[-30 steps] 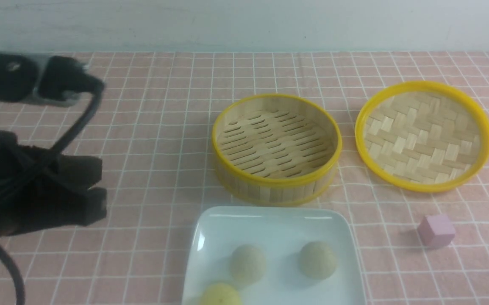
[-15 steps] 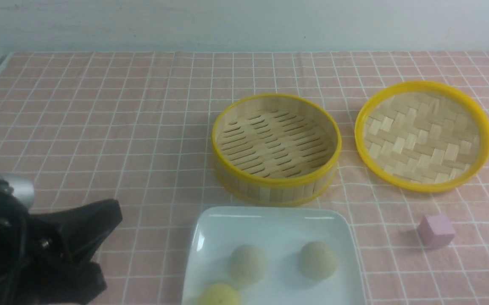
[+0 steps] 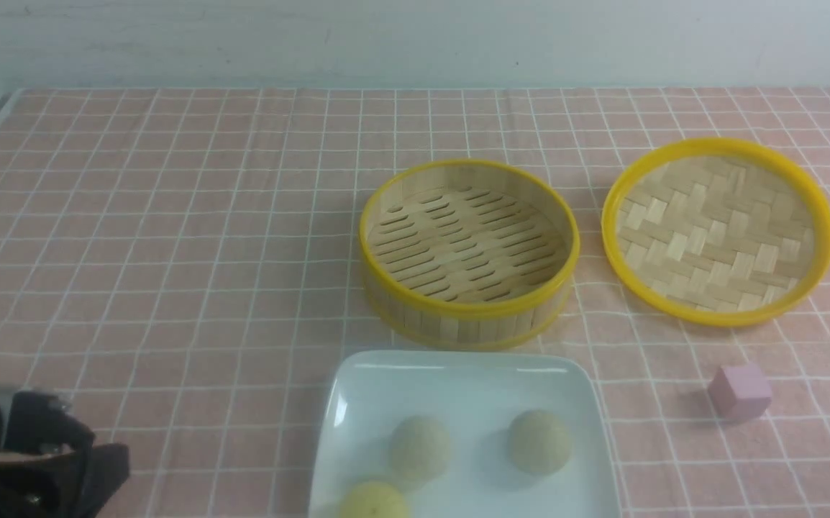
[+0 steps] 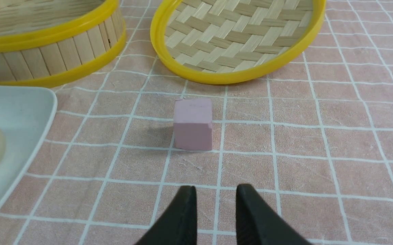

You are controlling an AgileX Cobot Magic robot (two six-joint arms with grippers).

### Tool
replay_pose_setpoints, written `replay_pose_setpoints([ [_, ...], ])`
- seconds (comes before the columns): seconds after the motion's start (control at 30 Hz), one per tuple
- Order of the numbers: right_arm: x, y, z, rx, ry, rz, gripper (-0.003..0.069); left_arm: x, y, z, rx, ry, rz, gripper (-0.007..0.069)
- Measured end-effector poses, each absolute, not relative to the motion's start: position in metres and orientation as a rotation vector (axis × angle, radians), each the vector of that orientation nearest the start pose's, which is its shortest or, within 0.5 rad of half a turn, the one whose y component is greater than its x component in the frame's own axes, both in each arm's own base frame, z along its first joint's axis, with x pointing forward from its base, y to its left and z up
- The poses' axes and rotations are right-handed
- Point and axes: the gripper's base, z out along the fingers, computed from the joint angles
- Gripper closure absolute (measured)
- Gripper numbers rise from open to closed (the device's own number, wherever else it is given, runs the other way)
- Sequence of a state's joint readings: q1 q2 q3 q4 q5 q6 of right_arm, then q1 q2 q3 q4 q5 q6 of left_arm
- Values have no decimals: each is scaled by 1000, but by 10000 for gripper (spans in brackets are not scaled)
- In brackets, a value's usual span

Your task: Put the steamed buns into the plate on the pink tablecloth.

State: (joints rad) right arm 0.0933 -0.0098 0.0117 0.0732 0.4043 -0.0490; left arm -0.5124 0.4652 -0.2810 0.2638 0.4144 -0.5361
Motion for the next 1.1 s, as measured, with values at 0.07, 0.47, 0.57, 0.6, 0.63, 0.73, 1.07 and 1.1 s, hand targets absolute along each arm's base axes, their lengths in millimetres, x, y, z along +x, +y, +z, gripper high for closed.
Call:
replay_pose_setpoints([
  [0.07,51,7,174,-90,1888,103,495,84,-29,235,123,2060,-332,595],
  [0.47,51,7,174,-90,1888,103,481,53,2,185,-110,1871,-80,587],
  [0.57,51,7,174,-90,1888,103,481,52,4,174,-148,1871,-50,584],
  [0.6,51,7,174,-90,1888,103,481,52,4,174,-149,1866,-50,584],
  [0.63,51,7,174,-90,1888,103,481,52,4,174,-150,1864,-50,584],
  [0.73,51,7,174,-90,1888,103,481,52,4,174,-153,1864,-49,579],
  [1.07,51,7,174,-90,1888,103,470,52,4,174,-152,1864,-47,571],
  [1.1,51,7,174,-90,1888,103,470,52,4,174,-152,1864,-47,569],
])
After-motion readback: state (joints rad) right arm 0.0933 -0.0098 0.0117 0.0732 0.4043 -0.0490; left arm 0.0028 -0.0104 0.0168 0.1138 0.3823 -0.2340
